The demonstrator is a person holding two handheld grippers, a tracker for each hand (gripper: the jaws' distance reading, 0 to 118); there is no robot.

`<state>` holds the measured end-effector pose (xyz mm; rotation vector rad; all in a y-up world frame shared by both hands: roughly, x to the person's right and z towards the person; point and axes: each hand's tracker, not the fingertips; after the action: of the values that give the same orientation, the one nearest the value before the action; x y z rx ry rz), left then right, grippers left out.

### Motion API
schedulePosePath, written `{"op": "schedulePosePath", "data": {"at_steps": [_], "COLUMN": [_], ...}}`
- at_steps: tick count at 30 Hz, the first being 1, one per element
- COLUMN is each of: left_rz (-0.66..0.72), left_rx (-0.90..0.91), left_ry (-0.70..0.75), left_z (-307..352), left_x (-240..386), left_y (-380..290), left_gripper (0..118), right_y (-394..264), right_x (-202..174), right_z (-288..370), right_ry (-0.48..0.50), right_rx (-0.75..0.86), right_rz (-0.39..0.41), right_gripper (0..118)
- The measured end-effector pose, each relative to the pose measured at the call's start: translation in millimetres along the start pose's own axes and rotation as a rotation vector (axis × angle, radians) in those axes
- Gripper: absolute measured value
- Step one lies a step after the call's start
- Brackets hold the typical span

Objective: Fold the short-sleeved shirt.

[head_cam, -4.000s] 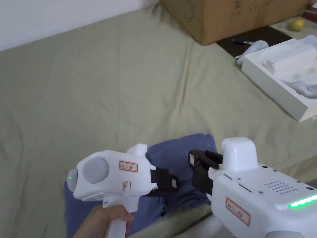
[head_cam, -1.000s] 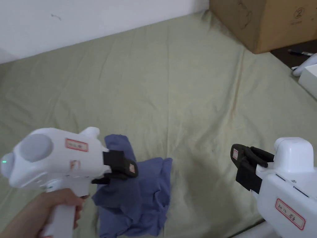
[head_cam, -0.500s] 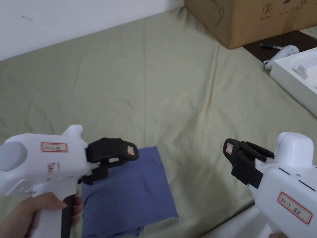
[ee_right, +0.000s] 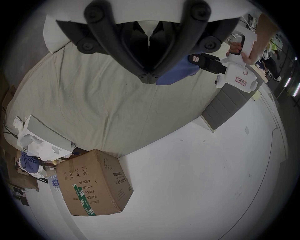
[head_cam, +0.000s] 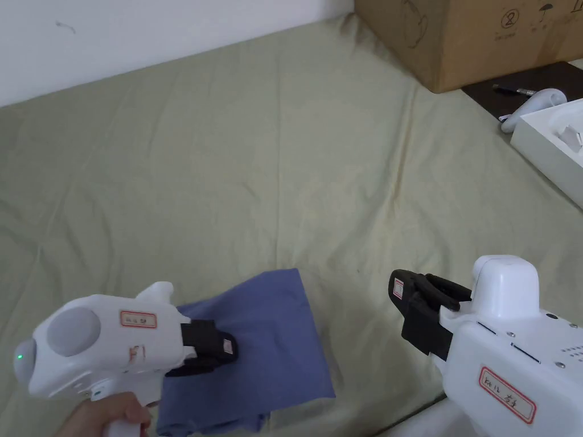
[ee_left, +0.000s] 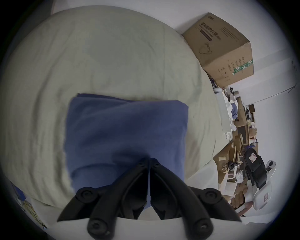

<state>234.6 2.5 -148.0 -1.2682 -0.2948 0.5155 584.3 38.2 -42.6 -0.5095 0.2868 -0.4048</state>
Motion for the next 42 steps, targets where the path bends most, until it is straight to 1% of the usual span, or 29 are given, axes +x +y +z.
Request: {"op": "schedulePosePath", "data": {"at_steps": [6, 7, 10, 14, 16, 18, 20, 21, 23, 27, 28, 30, 32, 33, 34, 36, 37, 38, 39, 42], "left_rz": [-0.006, -0.017, -0.113, -0.115, -0.138, -0.106, -0.073, -0.081, -0.054, 0.05, 0.1, 0.172, 0.223, 0.245, 0.284, 0.32, 0.329, 0.323, 0.323, 0.327], "left_rx": [-0.019, -0.028, -0.068, -0.101, -0.095, -0.103, -0.057, -0.016, 0.074, 0.2, 0.217, 0.207, 0.222, 0.22, 0.207, 0.177, 0.169, 0.16, 0.157, 0.144], "left_ry": [-0.006, -0.008, 0.011, 0.007, -0.041, -0.139, -0.204, -0.209, -0.167, -0.031, -0.012, -0.021, -0.066, -0.09, -0.119, -0.165, -0.185, -0.199, -0.2, -0.234], "left_z": [-30, -33, -51, -66, -60, -45, -20, -5, 30, 82, 91, 101, 105, 104, 101, 93, 86, 79, 73, 55], "left_x": [19, 26, 48, 60, 62, 58, 47, 39, 16, -45, -64, -91, -111, -118, -123, -130, -132, -133, -134, -137], "left_y": [15, 15, 12, 8, 4, 3, 1, -1, -4, -16, -20, -29, -41, -45, -46, -47, -46, -41, -37, -17], "left_gripper": [2, 2, 2, 2, 2, 2, 2, 2, 2, 2, 2, 2, 3, 10, 31, 75, 100, 109, 110, 110], "right_y": [-2, -2, -4, -5, -5, -5, -7, -8, -11, -22, -27, -37, -50, -57, -65, -79, -87, -94, -99, -99], "right_x": [4, 5, 8, 8, 6, 2, -4, -7, -19, -47, -55, -72, -86, -91, -95, -99, -100, -101, -99, -97], "right_z": [0, 0, 1, 1, 2, 0, -5, -7, -15, -41, -50, -69, -91, -102, -114, -134, -142, -148, -151, -149], "right_ry": [-0.015, -0.016, -0.022, -0.026, -0.023, -0.018, -0.006, 0.005, 0.039, 0.11, 0.132, 0.15, 0.158, 0.155, 0.14, 0.11, 0.086, 0.055, 0.063, 0.069], "right_rx": [-0.012, -0.015, -0.022, -0.031, -0.034, -0.042, -0.054, -0.06, -0.074, -0.13, -0.149, -0.18, -0.221, -0.242, -0.262, -0.308, -0.321, -0.348, -0.345, -0.333], "right_rz": [0.0, 0.0, -0.004, -0.005, 0.001, 0.014, 0.02, 0.024, 0.049, 0.127, 0.15, 0.2, 0.254, 0.269, 0.281, 0.297, 0.331, 0.367, 0.392, 0.374], "right_gripper": [0, 0, 0, 0, 0, 0, 0, 0, 0, 0, 0, 0, 0, 0, 0, 0, 0, 0, 0, 0]}}
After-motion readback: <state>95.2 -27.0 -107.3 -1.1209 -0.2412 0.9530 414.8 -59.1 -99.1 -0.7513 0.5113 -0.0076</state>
